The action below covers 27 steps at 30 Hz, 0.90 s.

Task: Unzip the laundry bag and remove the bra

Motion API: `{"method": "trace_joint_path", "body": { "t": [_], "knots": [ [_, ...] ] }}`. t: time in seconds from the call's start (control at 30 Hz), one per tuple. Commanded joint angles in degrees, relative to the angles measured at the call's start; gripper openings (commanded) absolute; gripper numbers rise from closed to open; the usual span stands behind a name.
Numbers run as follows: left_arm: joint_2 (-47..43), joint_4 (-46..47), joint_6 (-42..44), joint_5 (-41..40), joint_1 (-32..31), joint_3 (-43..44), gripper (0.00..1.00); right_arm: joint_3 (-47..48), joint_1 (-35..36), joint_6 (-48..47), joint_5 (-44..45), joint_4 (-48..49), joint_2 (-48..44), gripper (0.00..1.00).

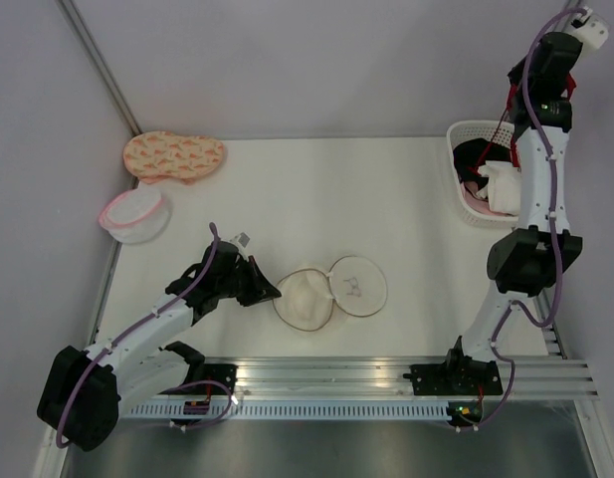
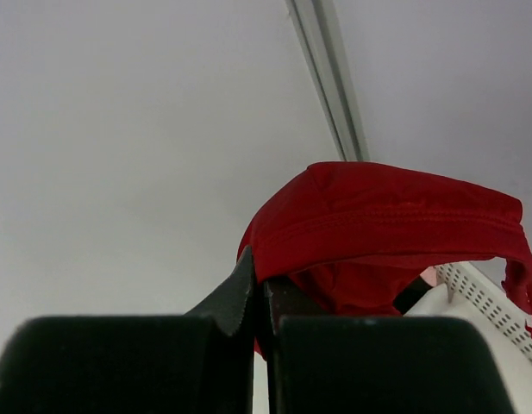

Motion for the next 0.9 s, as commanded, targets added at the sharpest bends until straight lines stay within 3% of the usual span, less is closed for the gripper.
{"method": "trace_joint_path", "body": {
  "t": [0.0, 0.2, 0.4, 0.7, 0.73, 0.77, 0.8, 0.87],
  "knots": [
    [-0.08, -0.57, 1.86, 0.22, 0.17, 1.18, 0.02, -1.04, -0.16, 1.79, -3.19, 2.86, 2.96, 0.0],
    [-0.78, -0.57, 1.24, 0.22, 0.17, 0.48, 0.02, -13.34, -0.07, 1.35, -3.54, 8.58, 6.65, 0.0],
    [-2.89, -0.92, 0.54, -0.22, 0.17, -0.84, 0.02, -17.65, -0.16, 1.61, -3.55, 9.37, 9.3, 0.0],
    [-5.71, -1.27, -0.42, -0.75, 0.08, -2.42, 0.02, -13.62, -0.07, 0.64, -0.45, 6.91, 12.02, 0.01],
    [-5.97, -1.36, -0.51, -1.01, 0.08, -2.68, 0.02, -13.79, -0.07, 0.73, -1.07, 6.65, 11.76, 0.08],
    [-6.41, -1.36, -0.6, -1.27, 0.17, -2.77, 0.02, -14.31, -0.07, 1.08, -1.95, 6.82, 11.06, 0.22],
    [-6.5, -1.36, -0.69, -1.28, 0.17, -2.77, 0.02, -15.71, -0.07, 1.52, -4.22, 6.99, 9.4, 0.53],
    [-6.5, -1.27, -0.69, -1.36, 0.17, -2.86, 0.02, -17.56, 0.19, 1.96, -6.08, 7.17, 7.11, 0.63]
  ]
}}
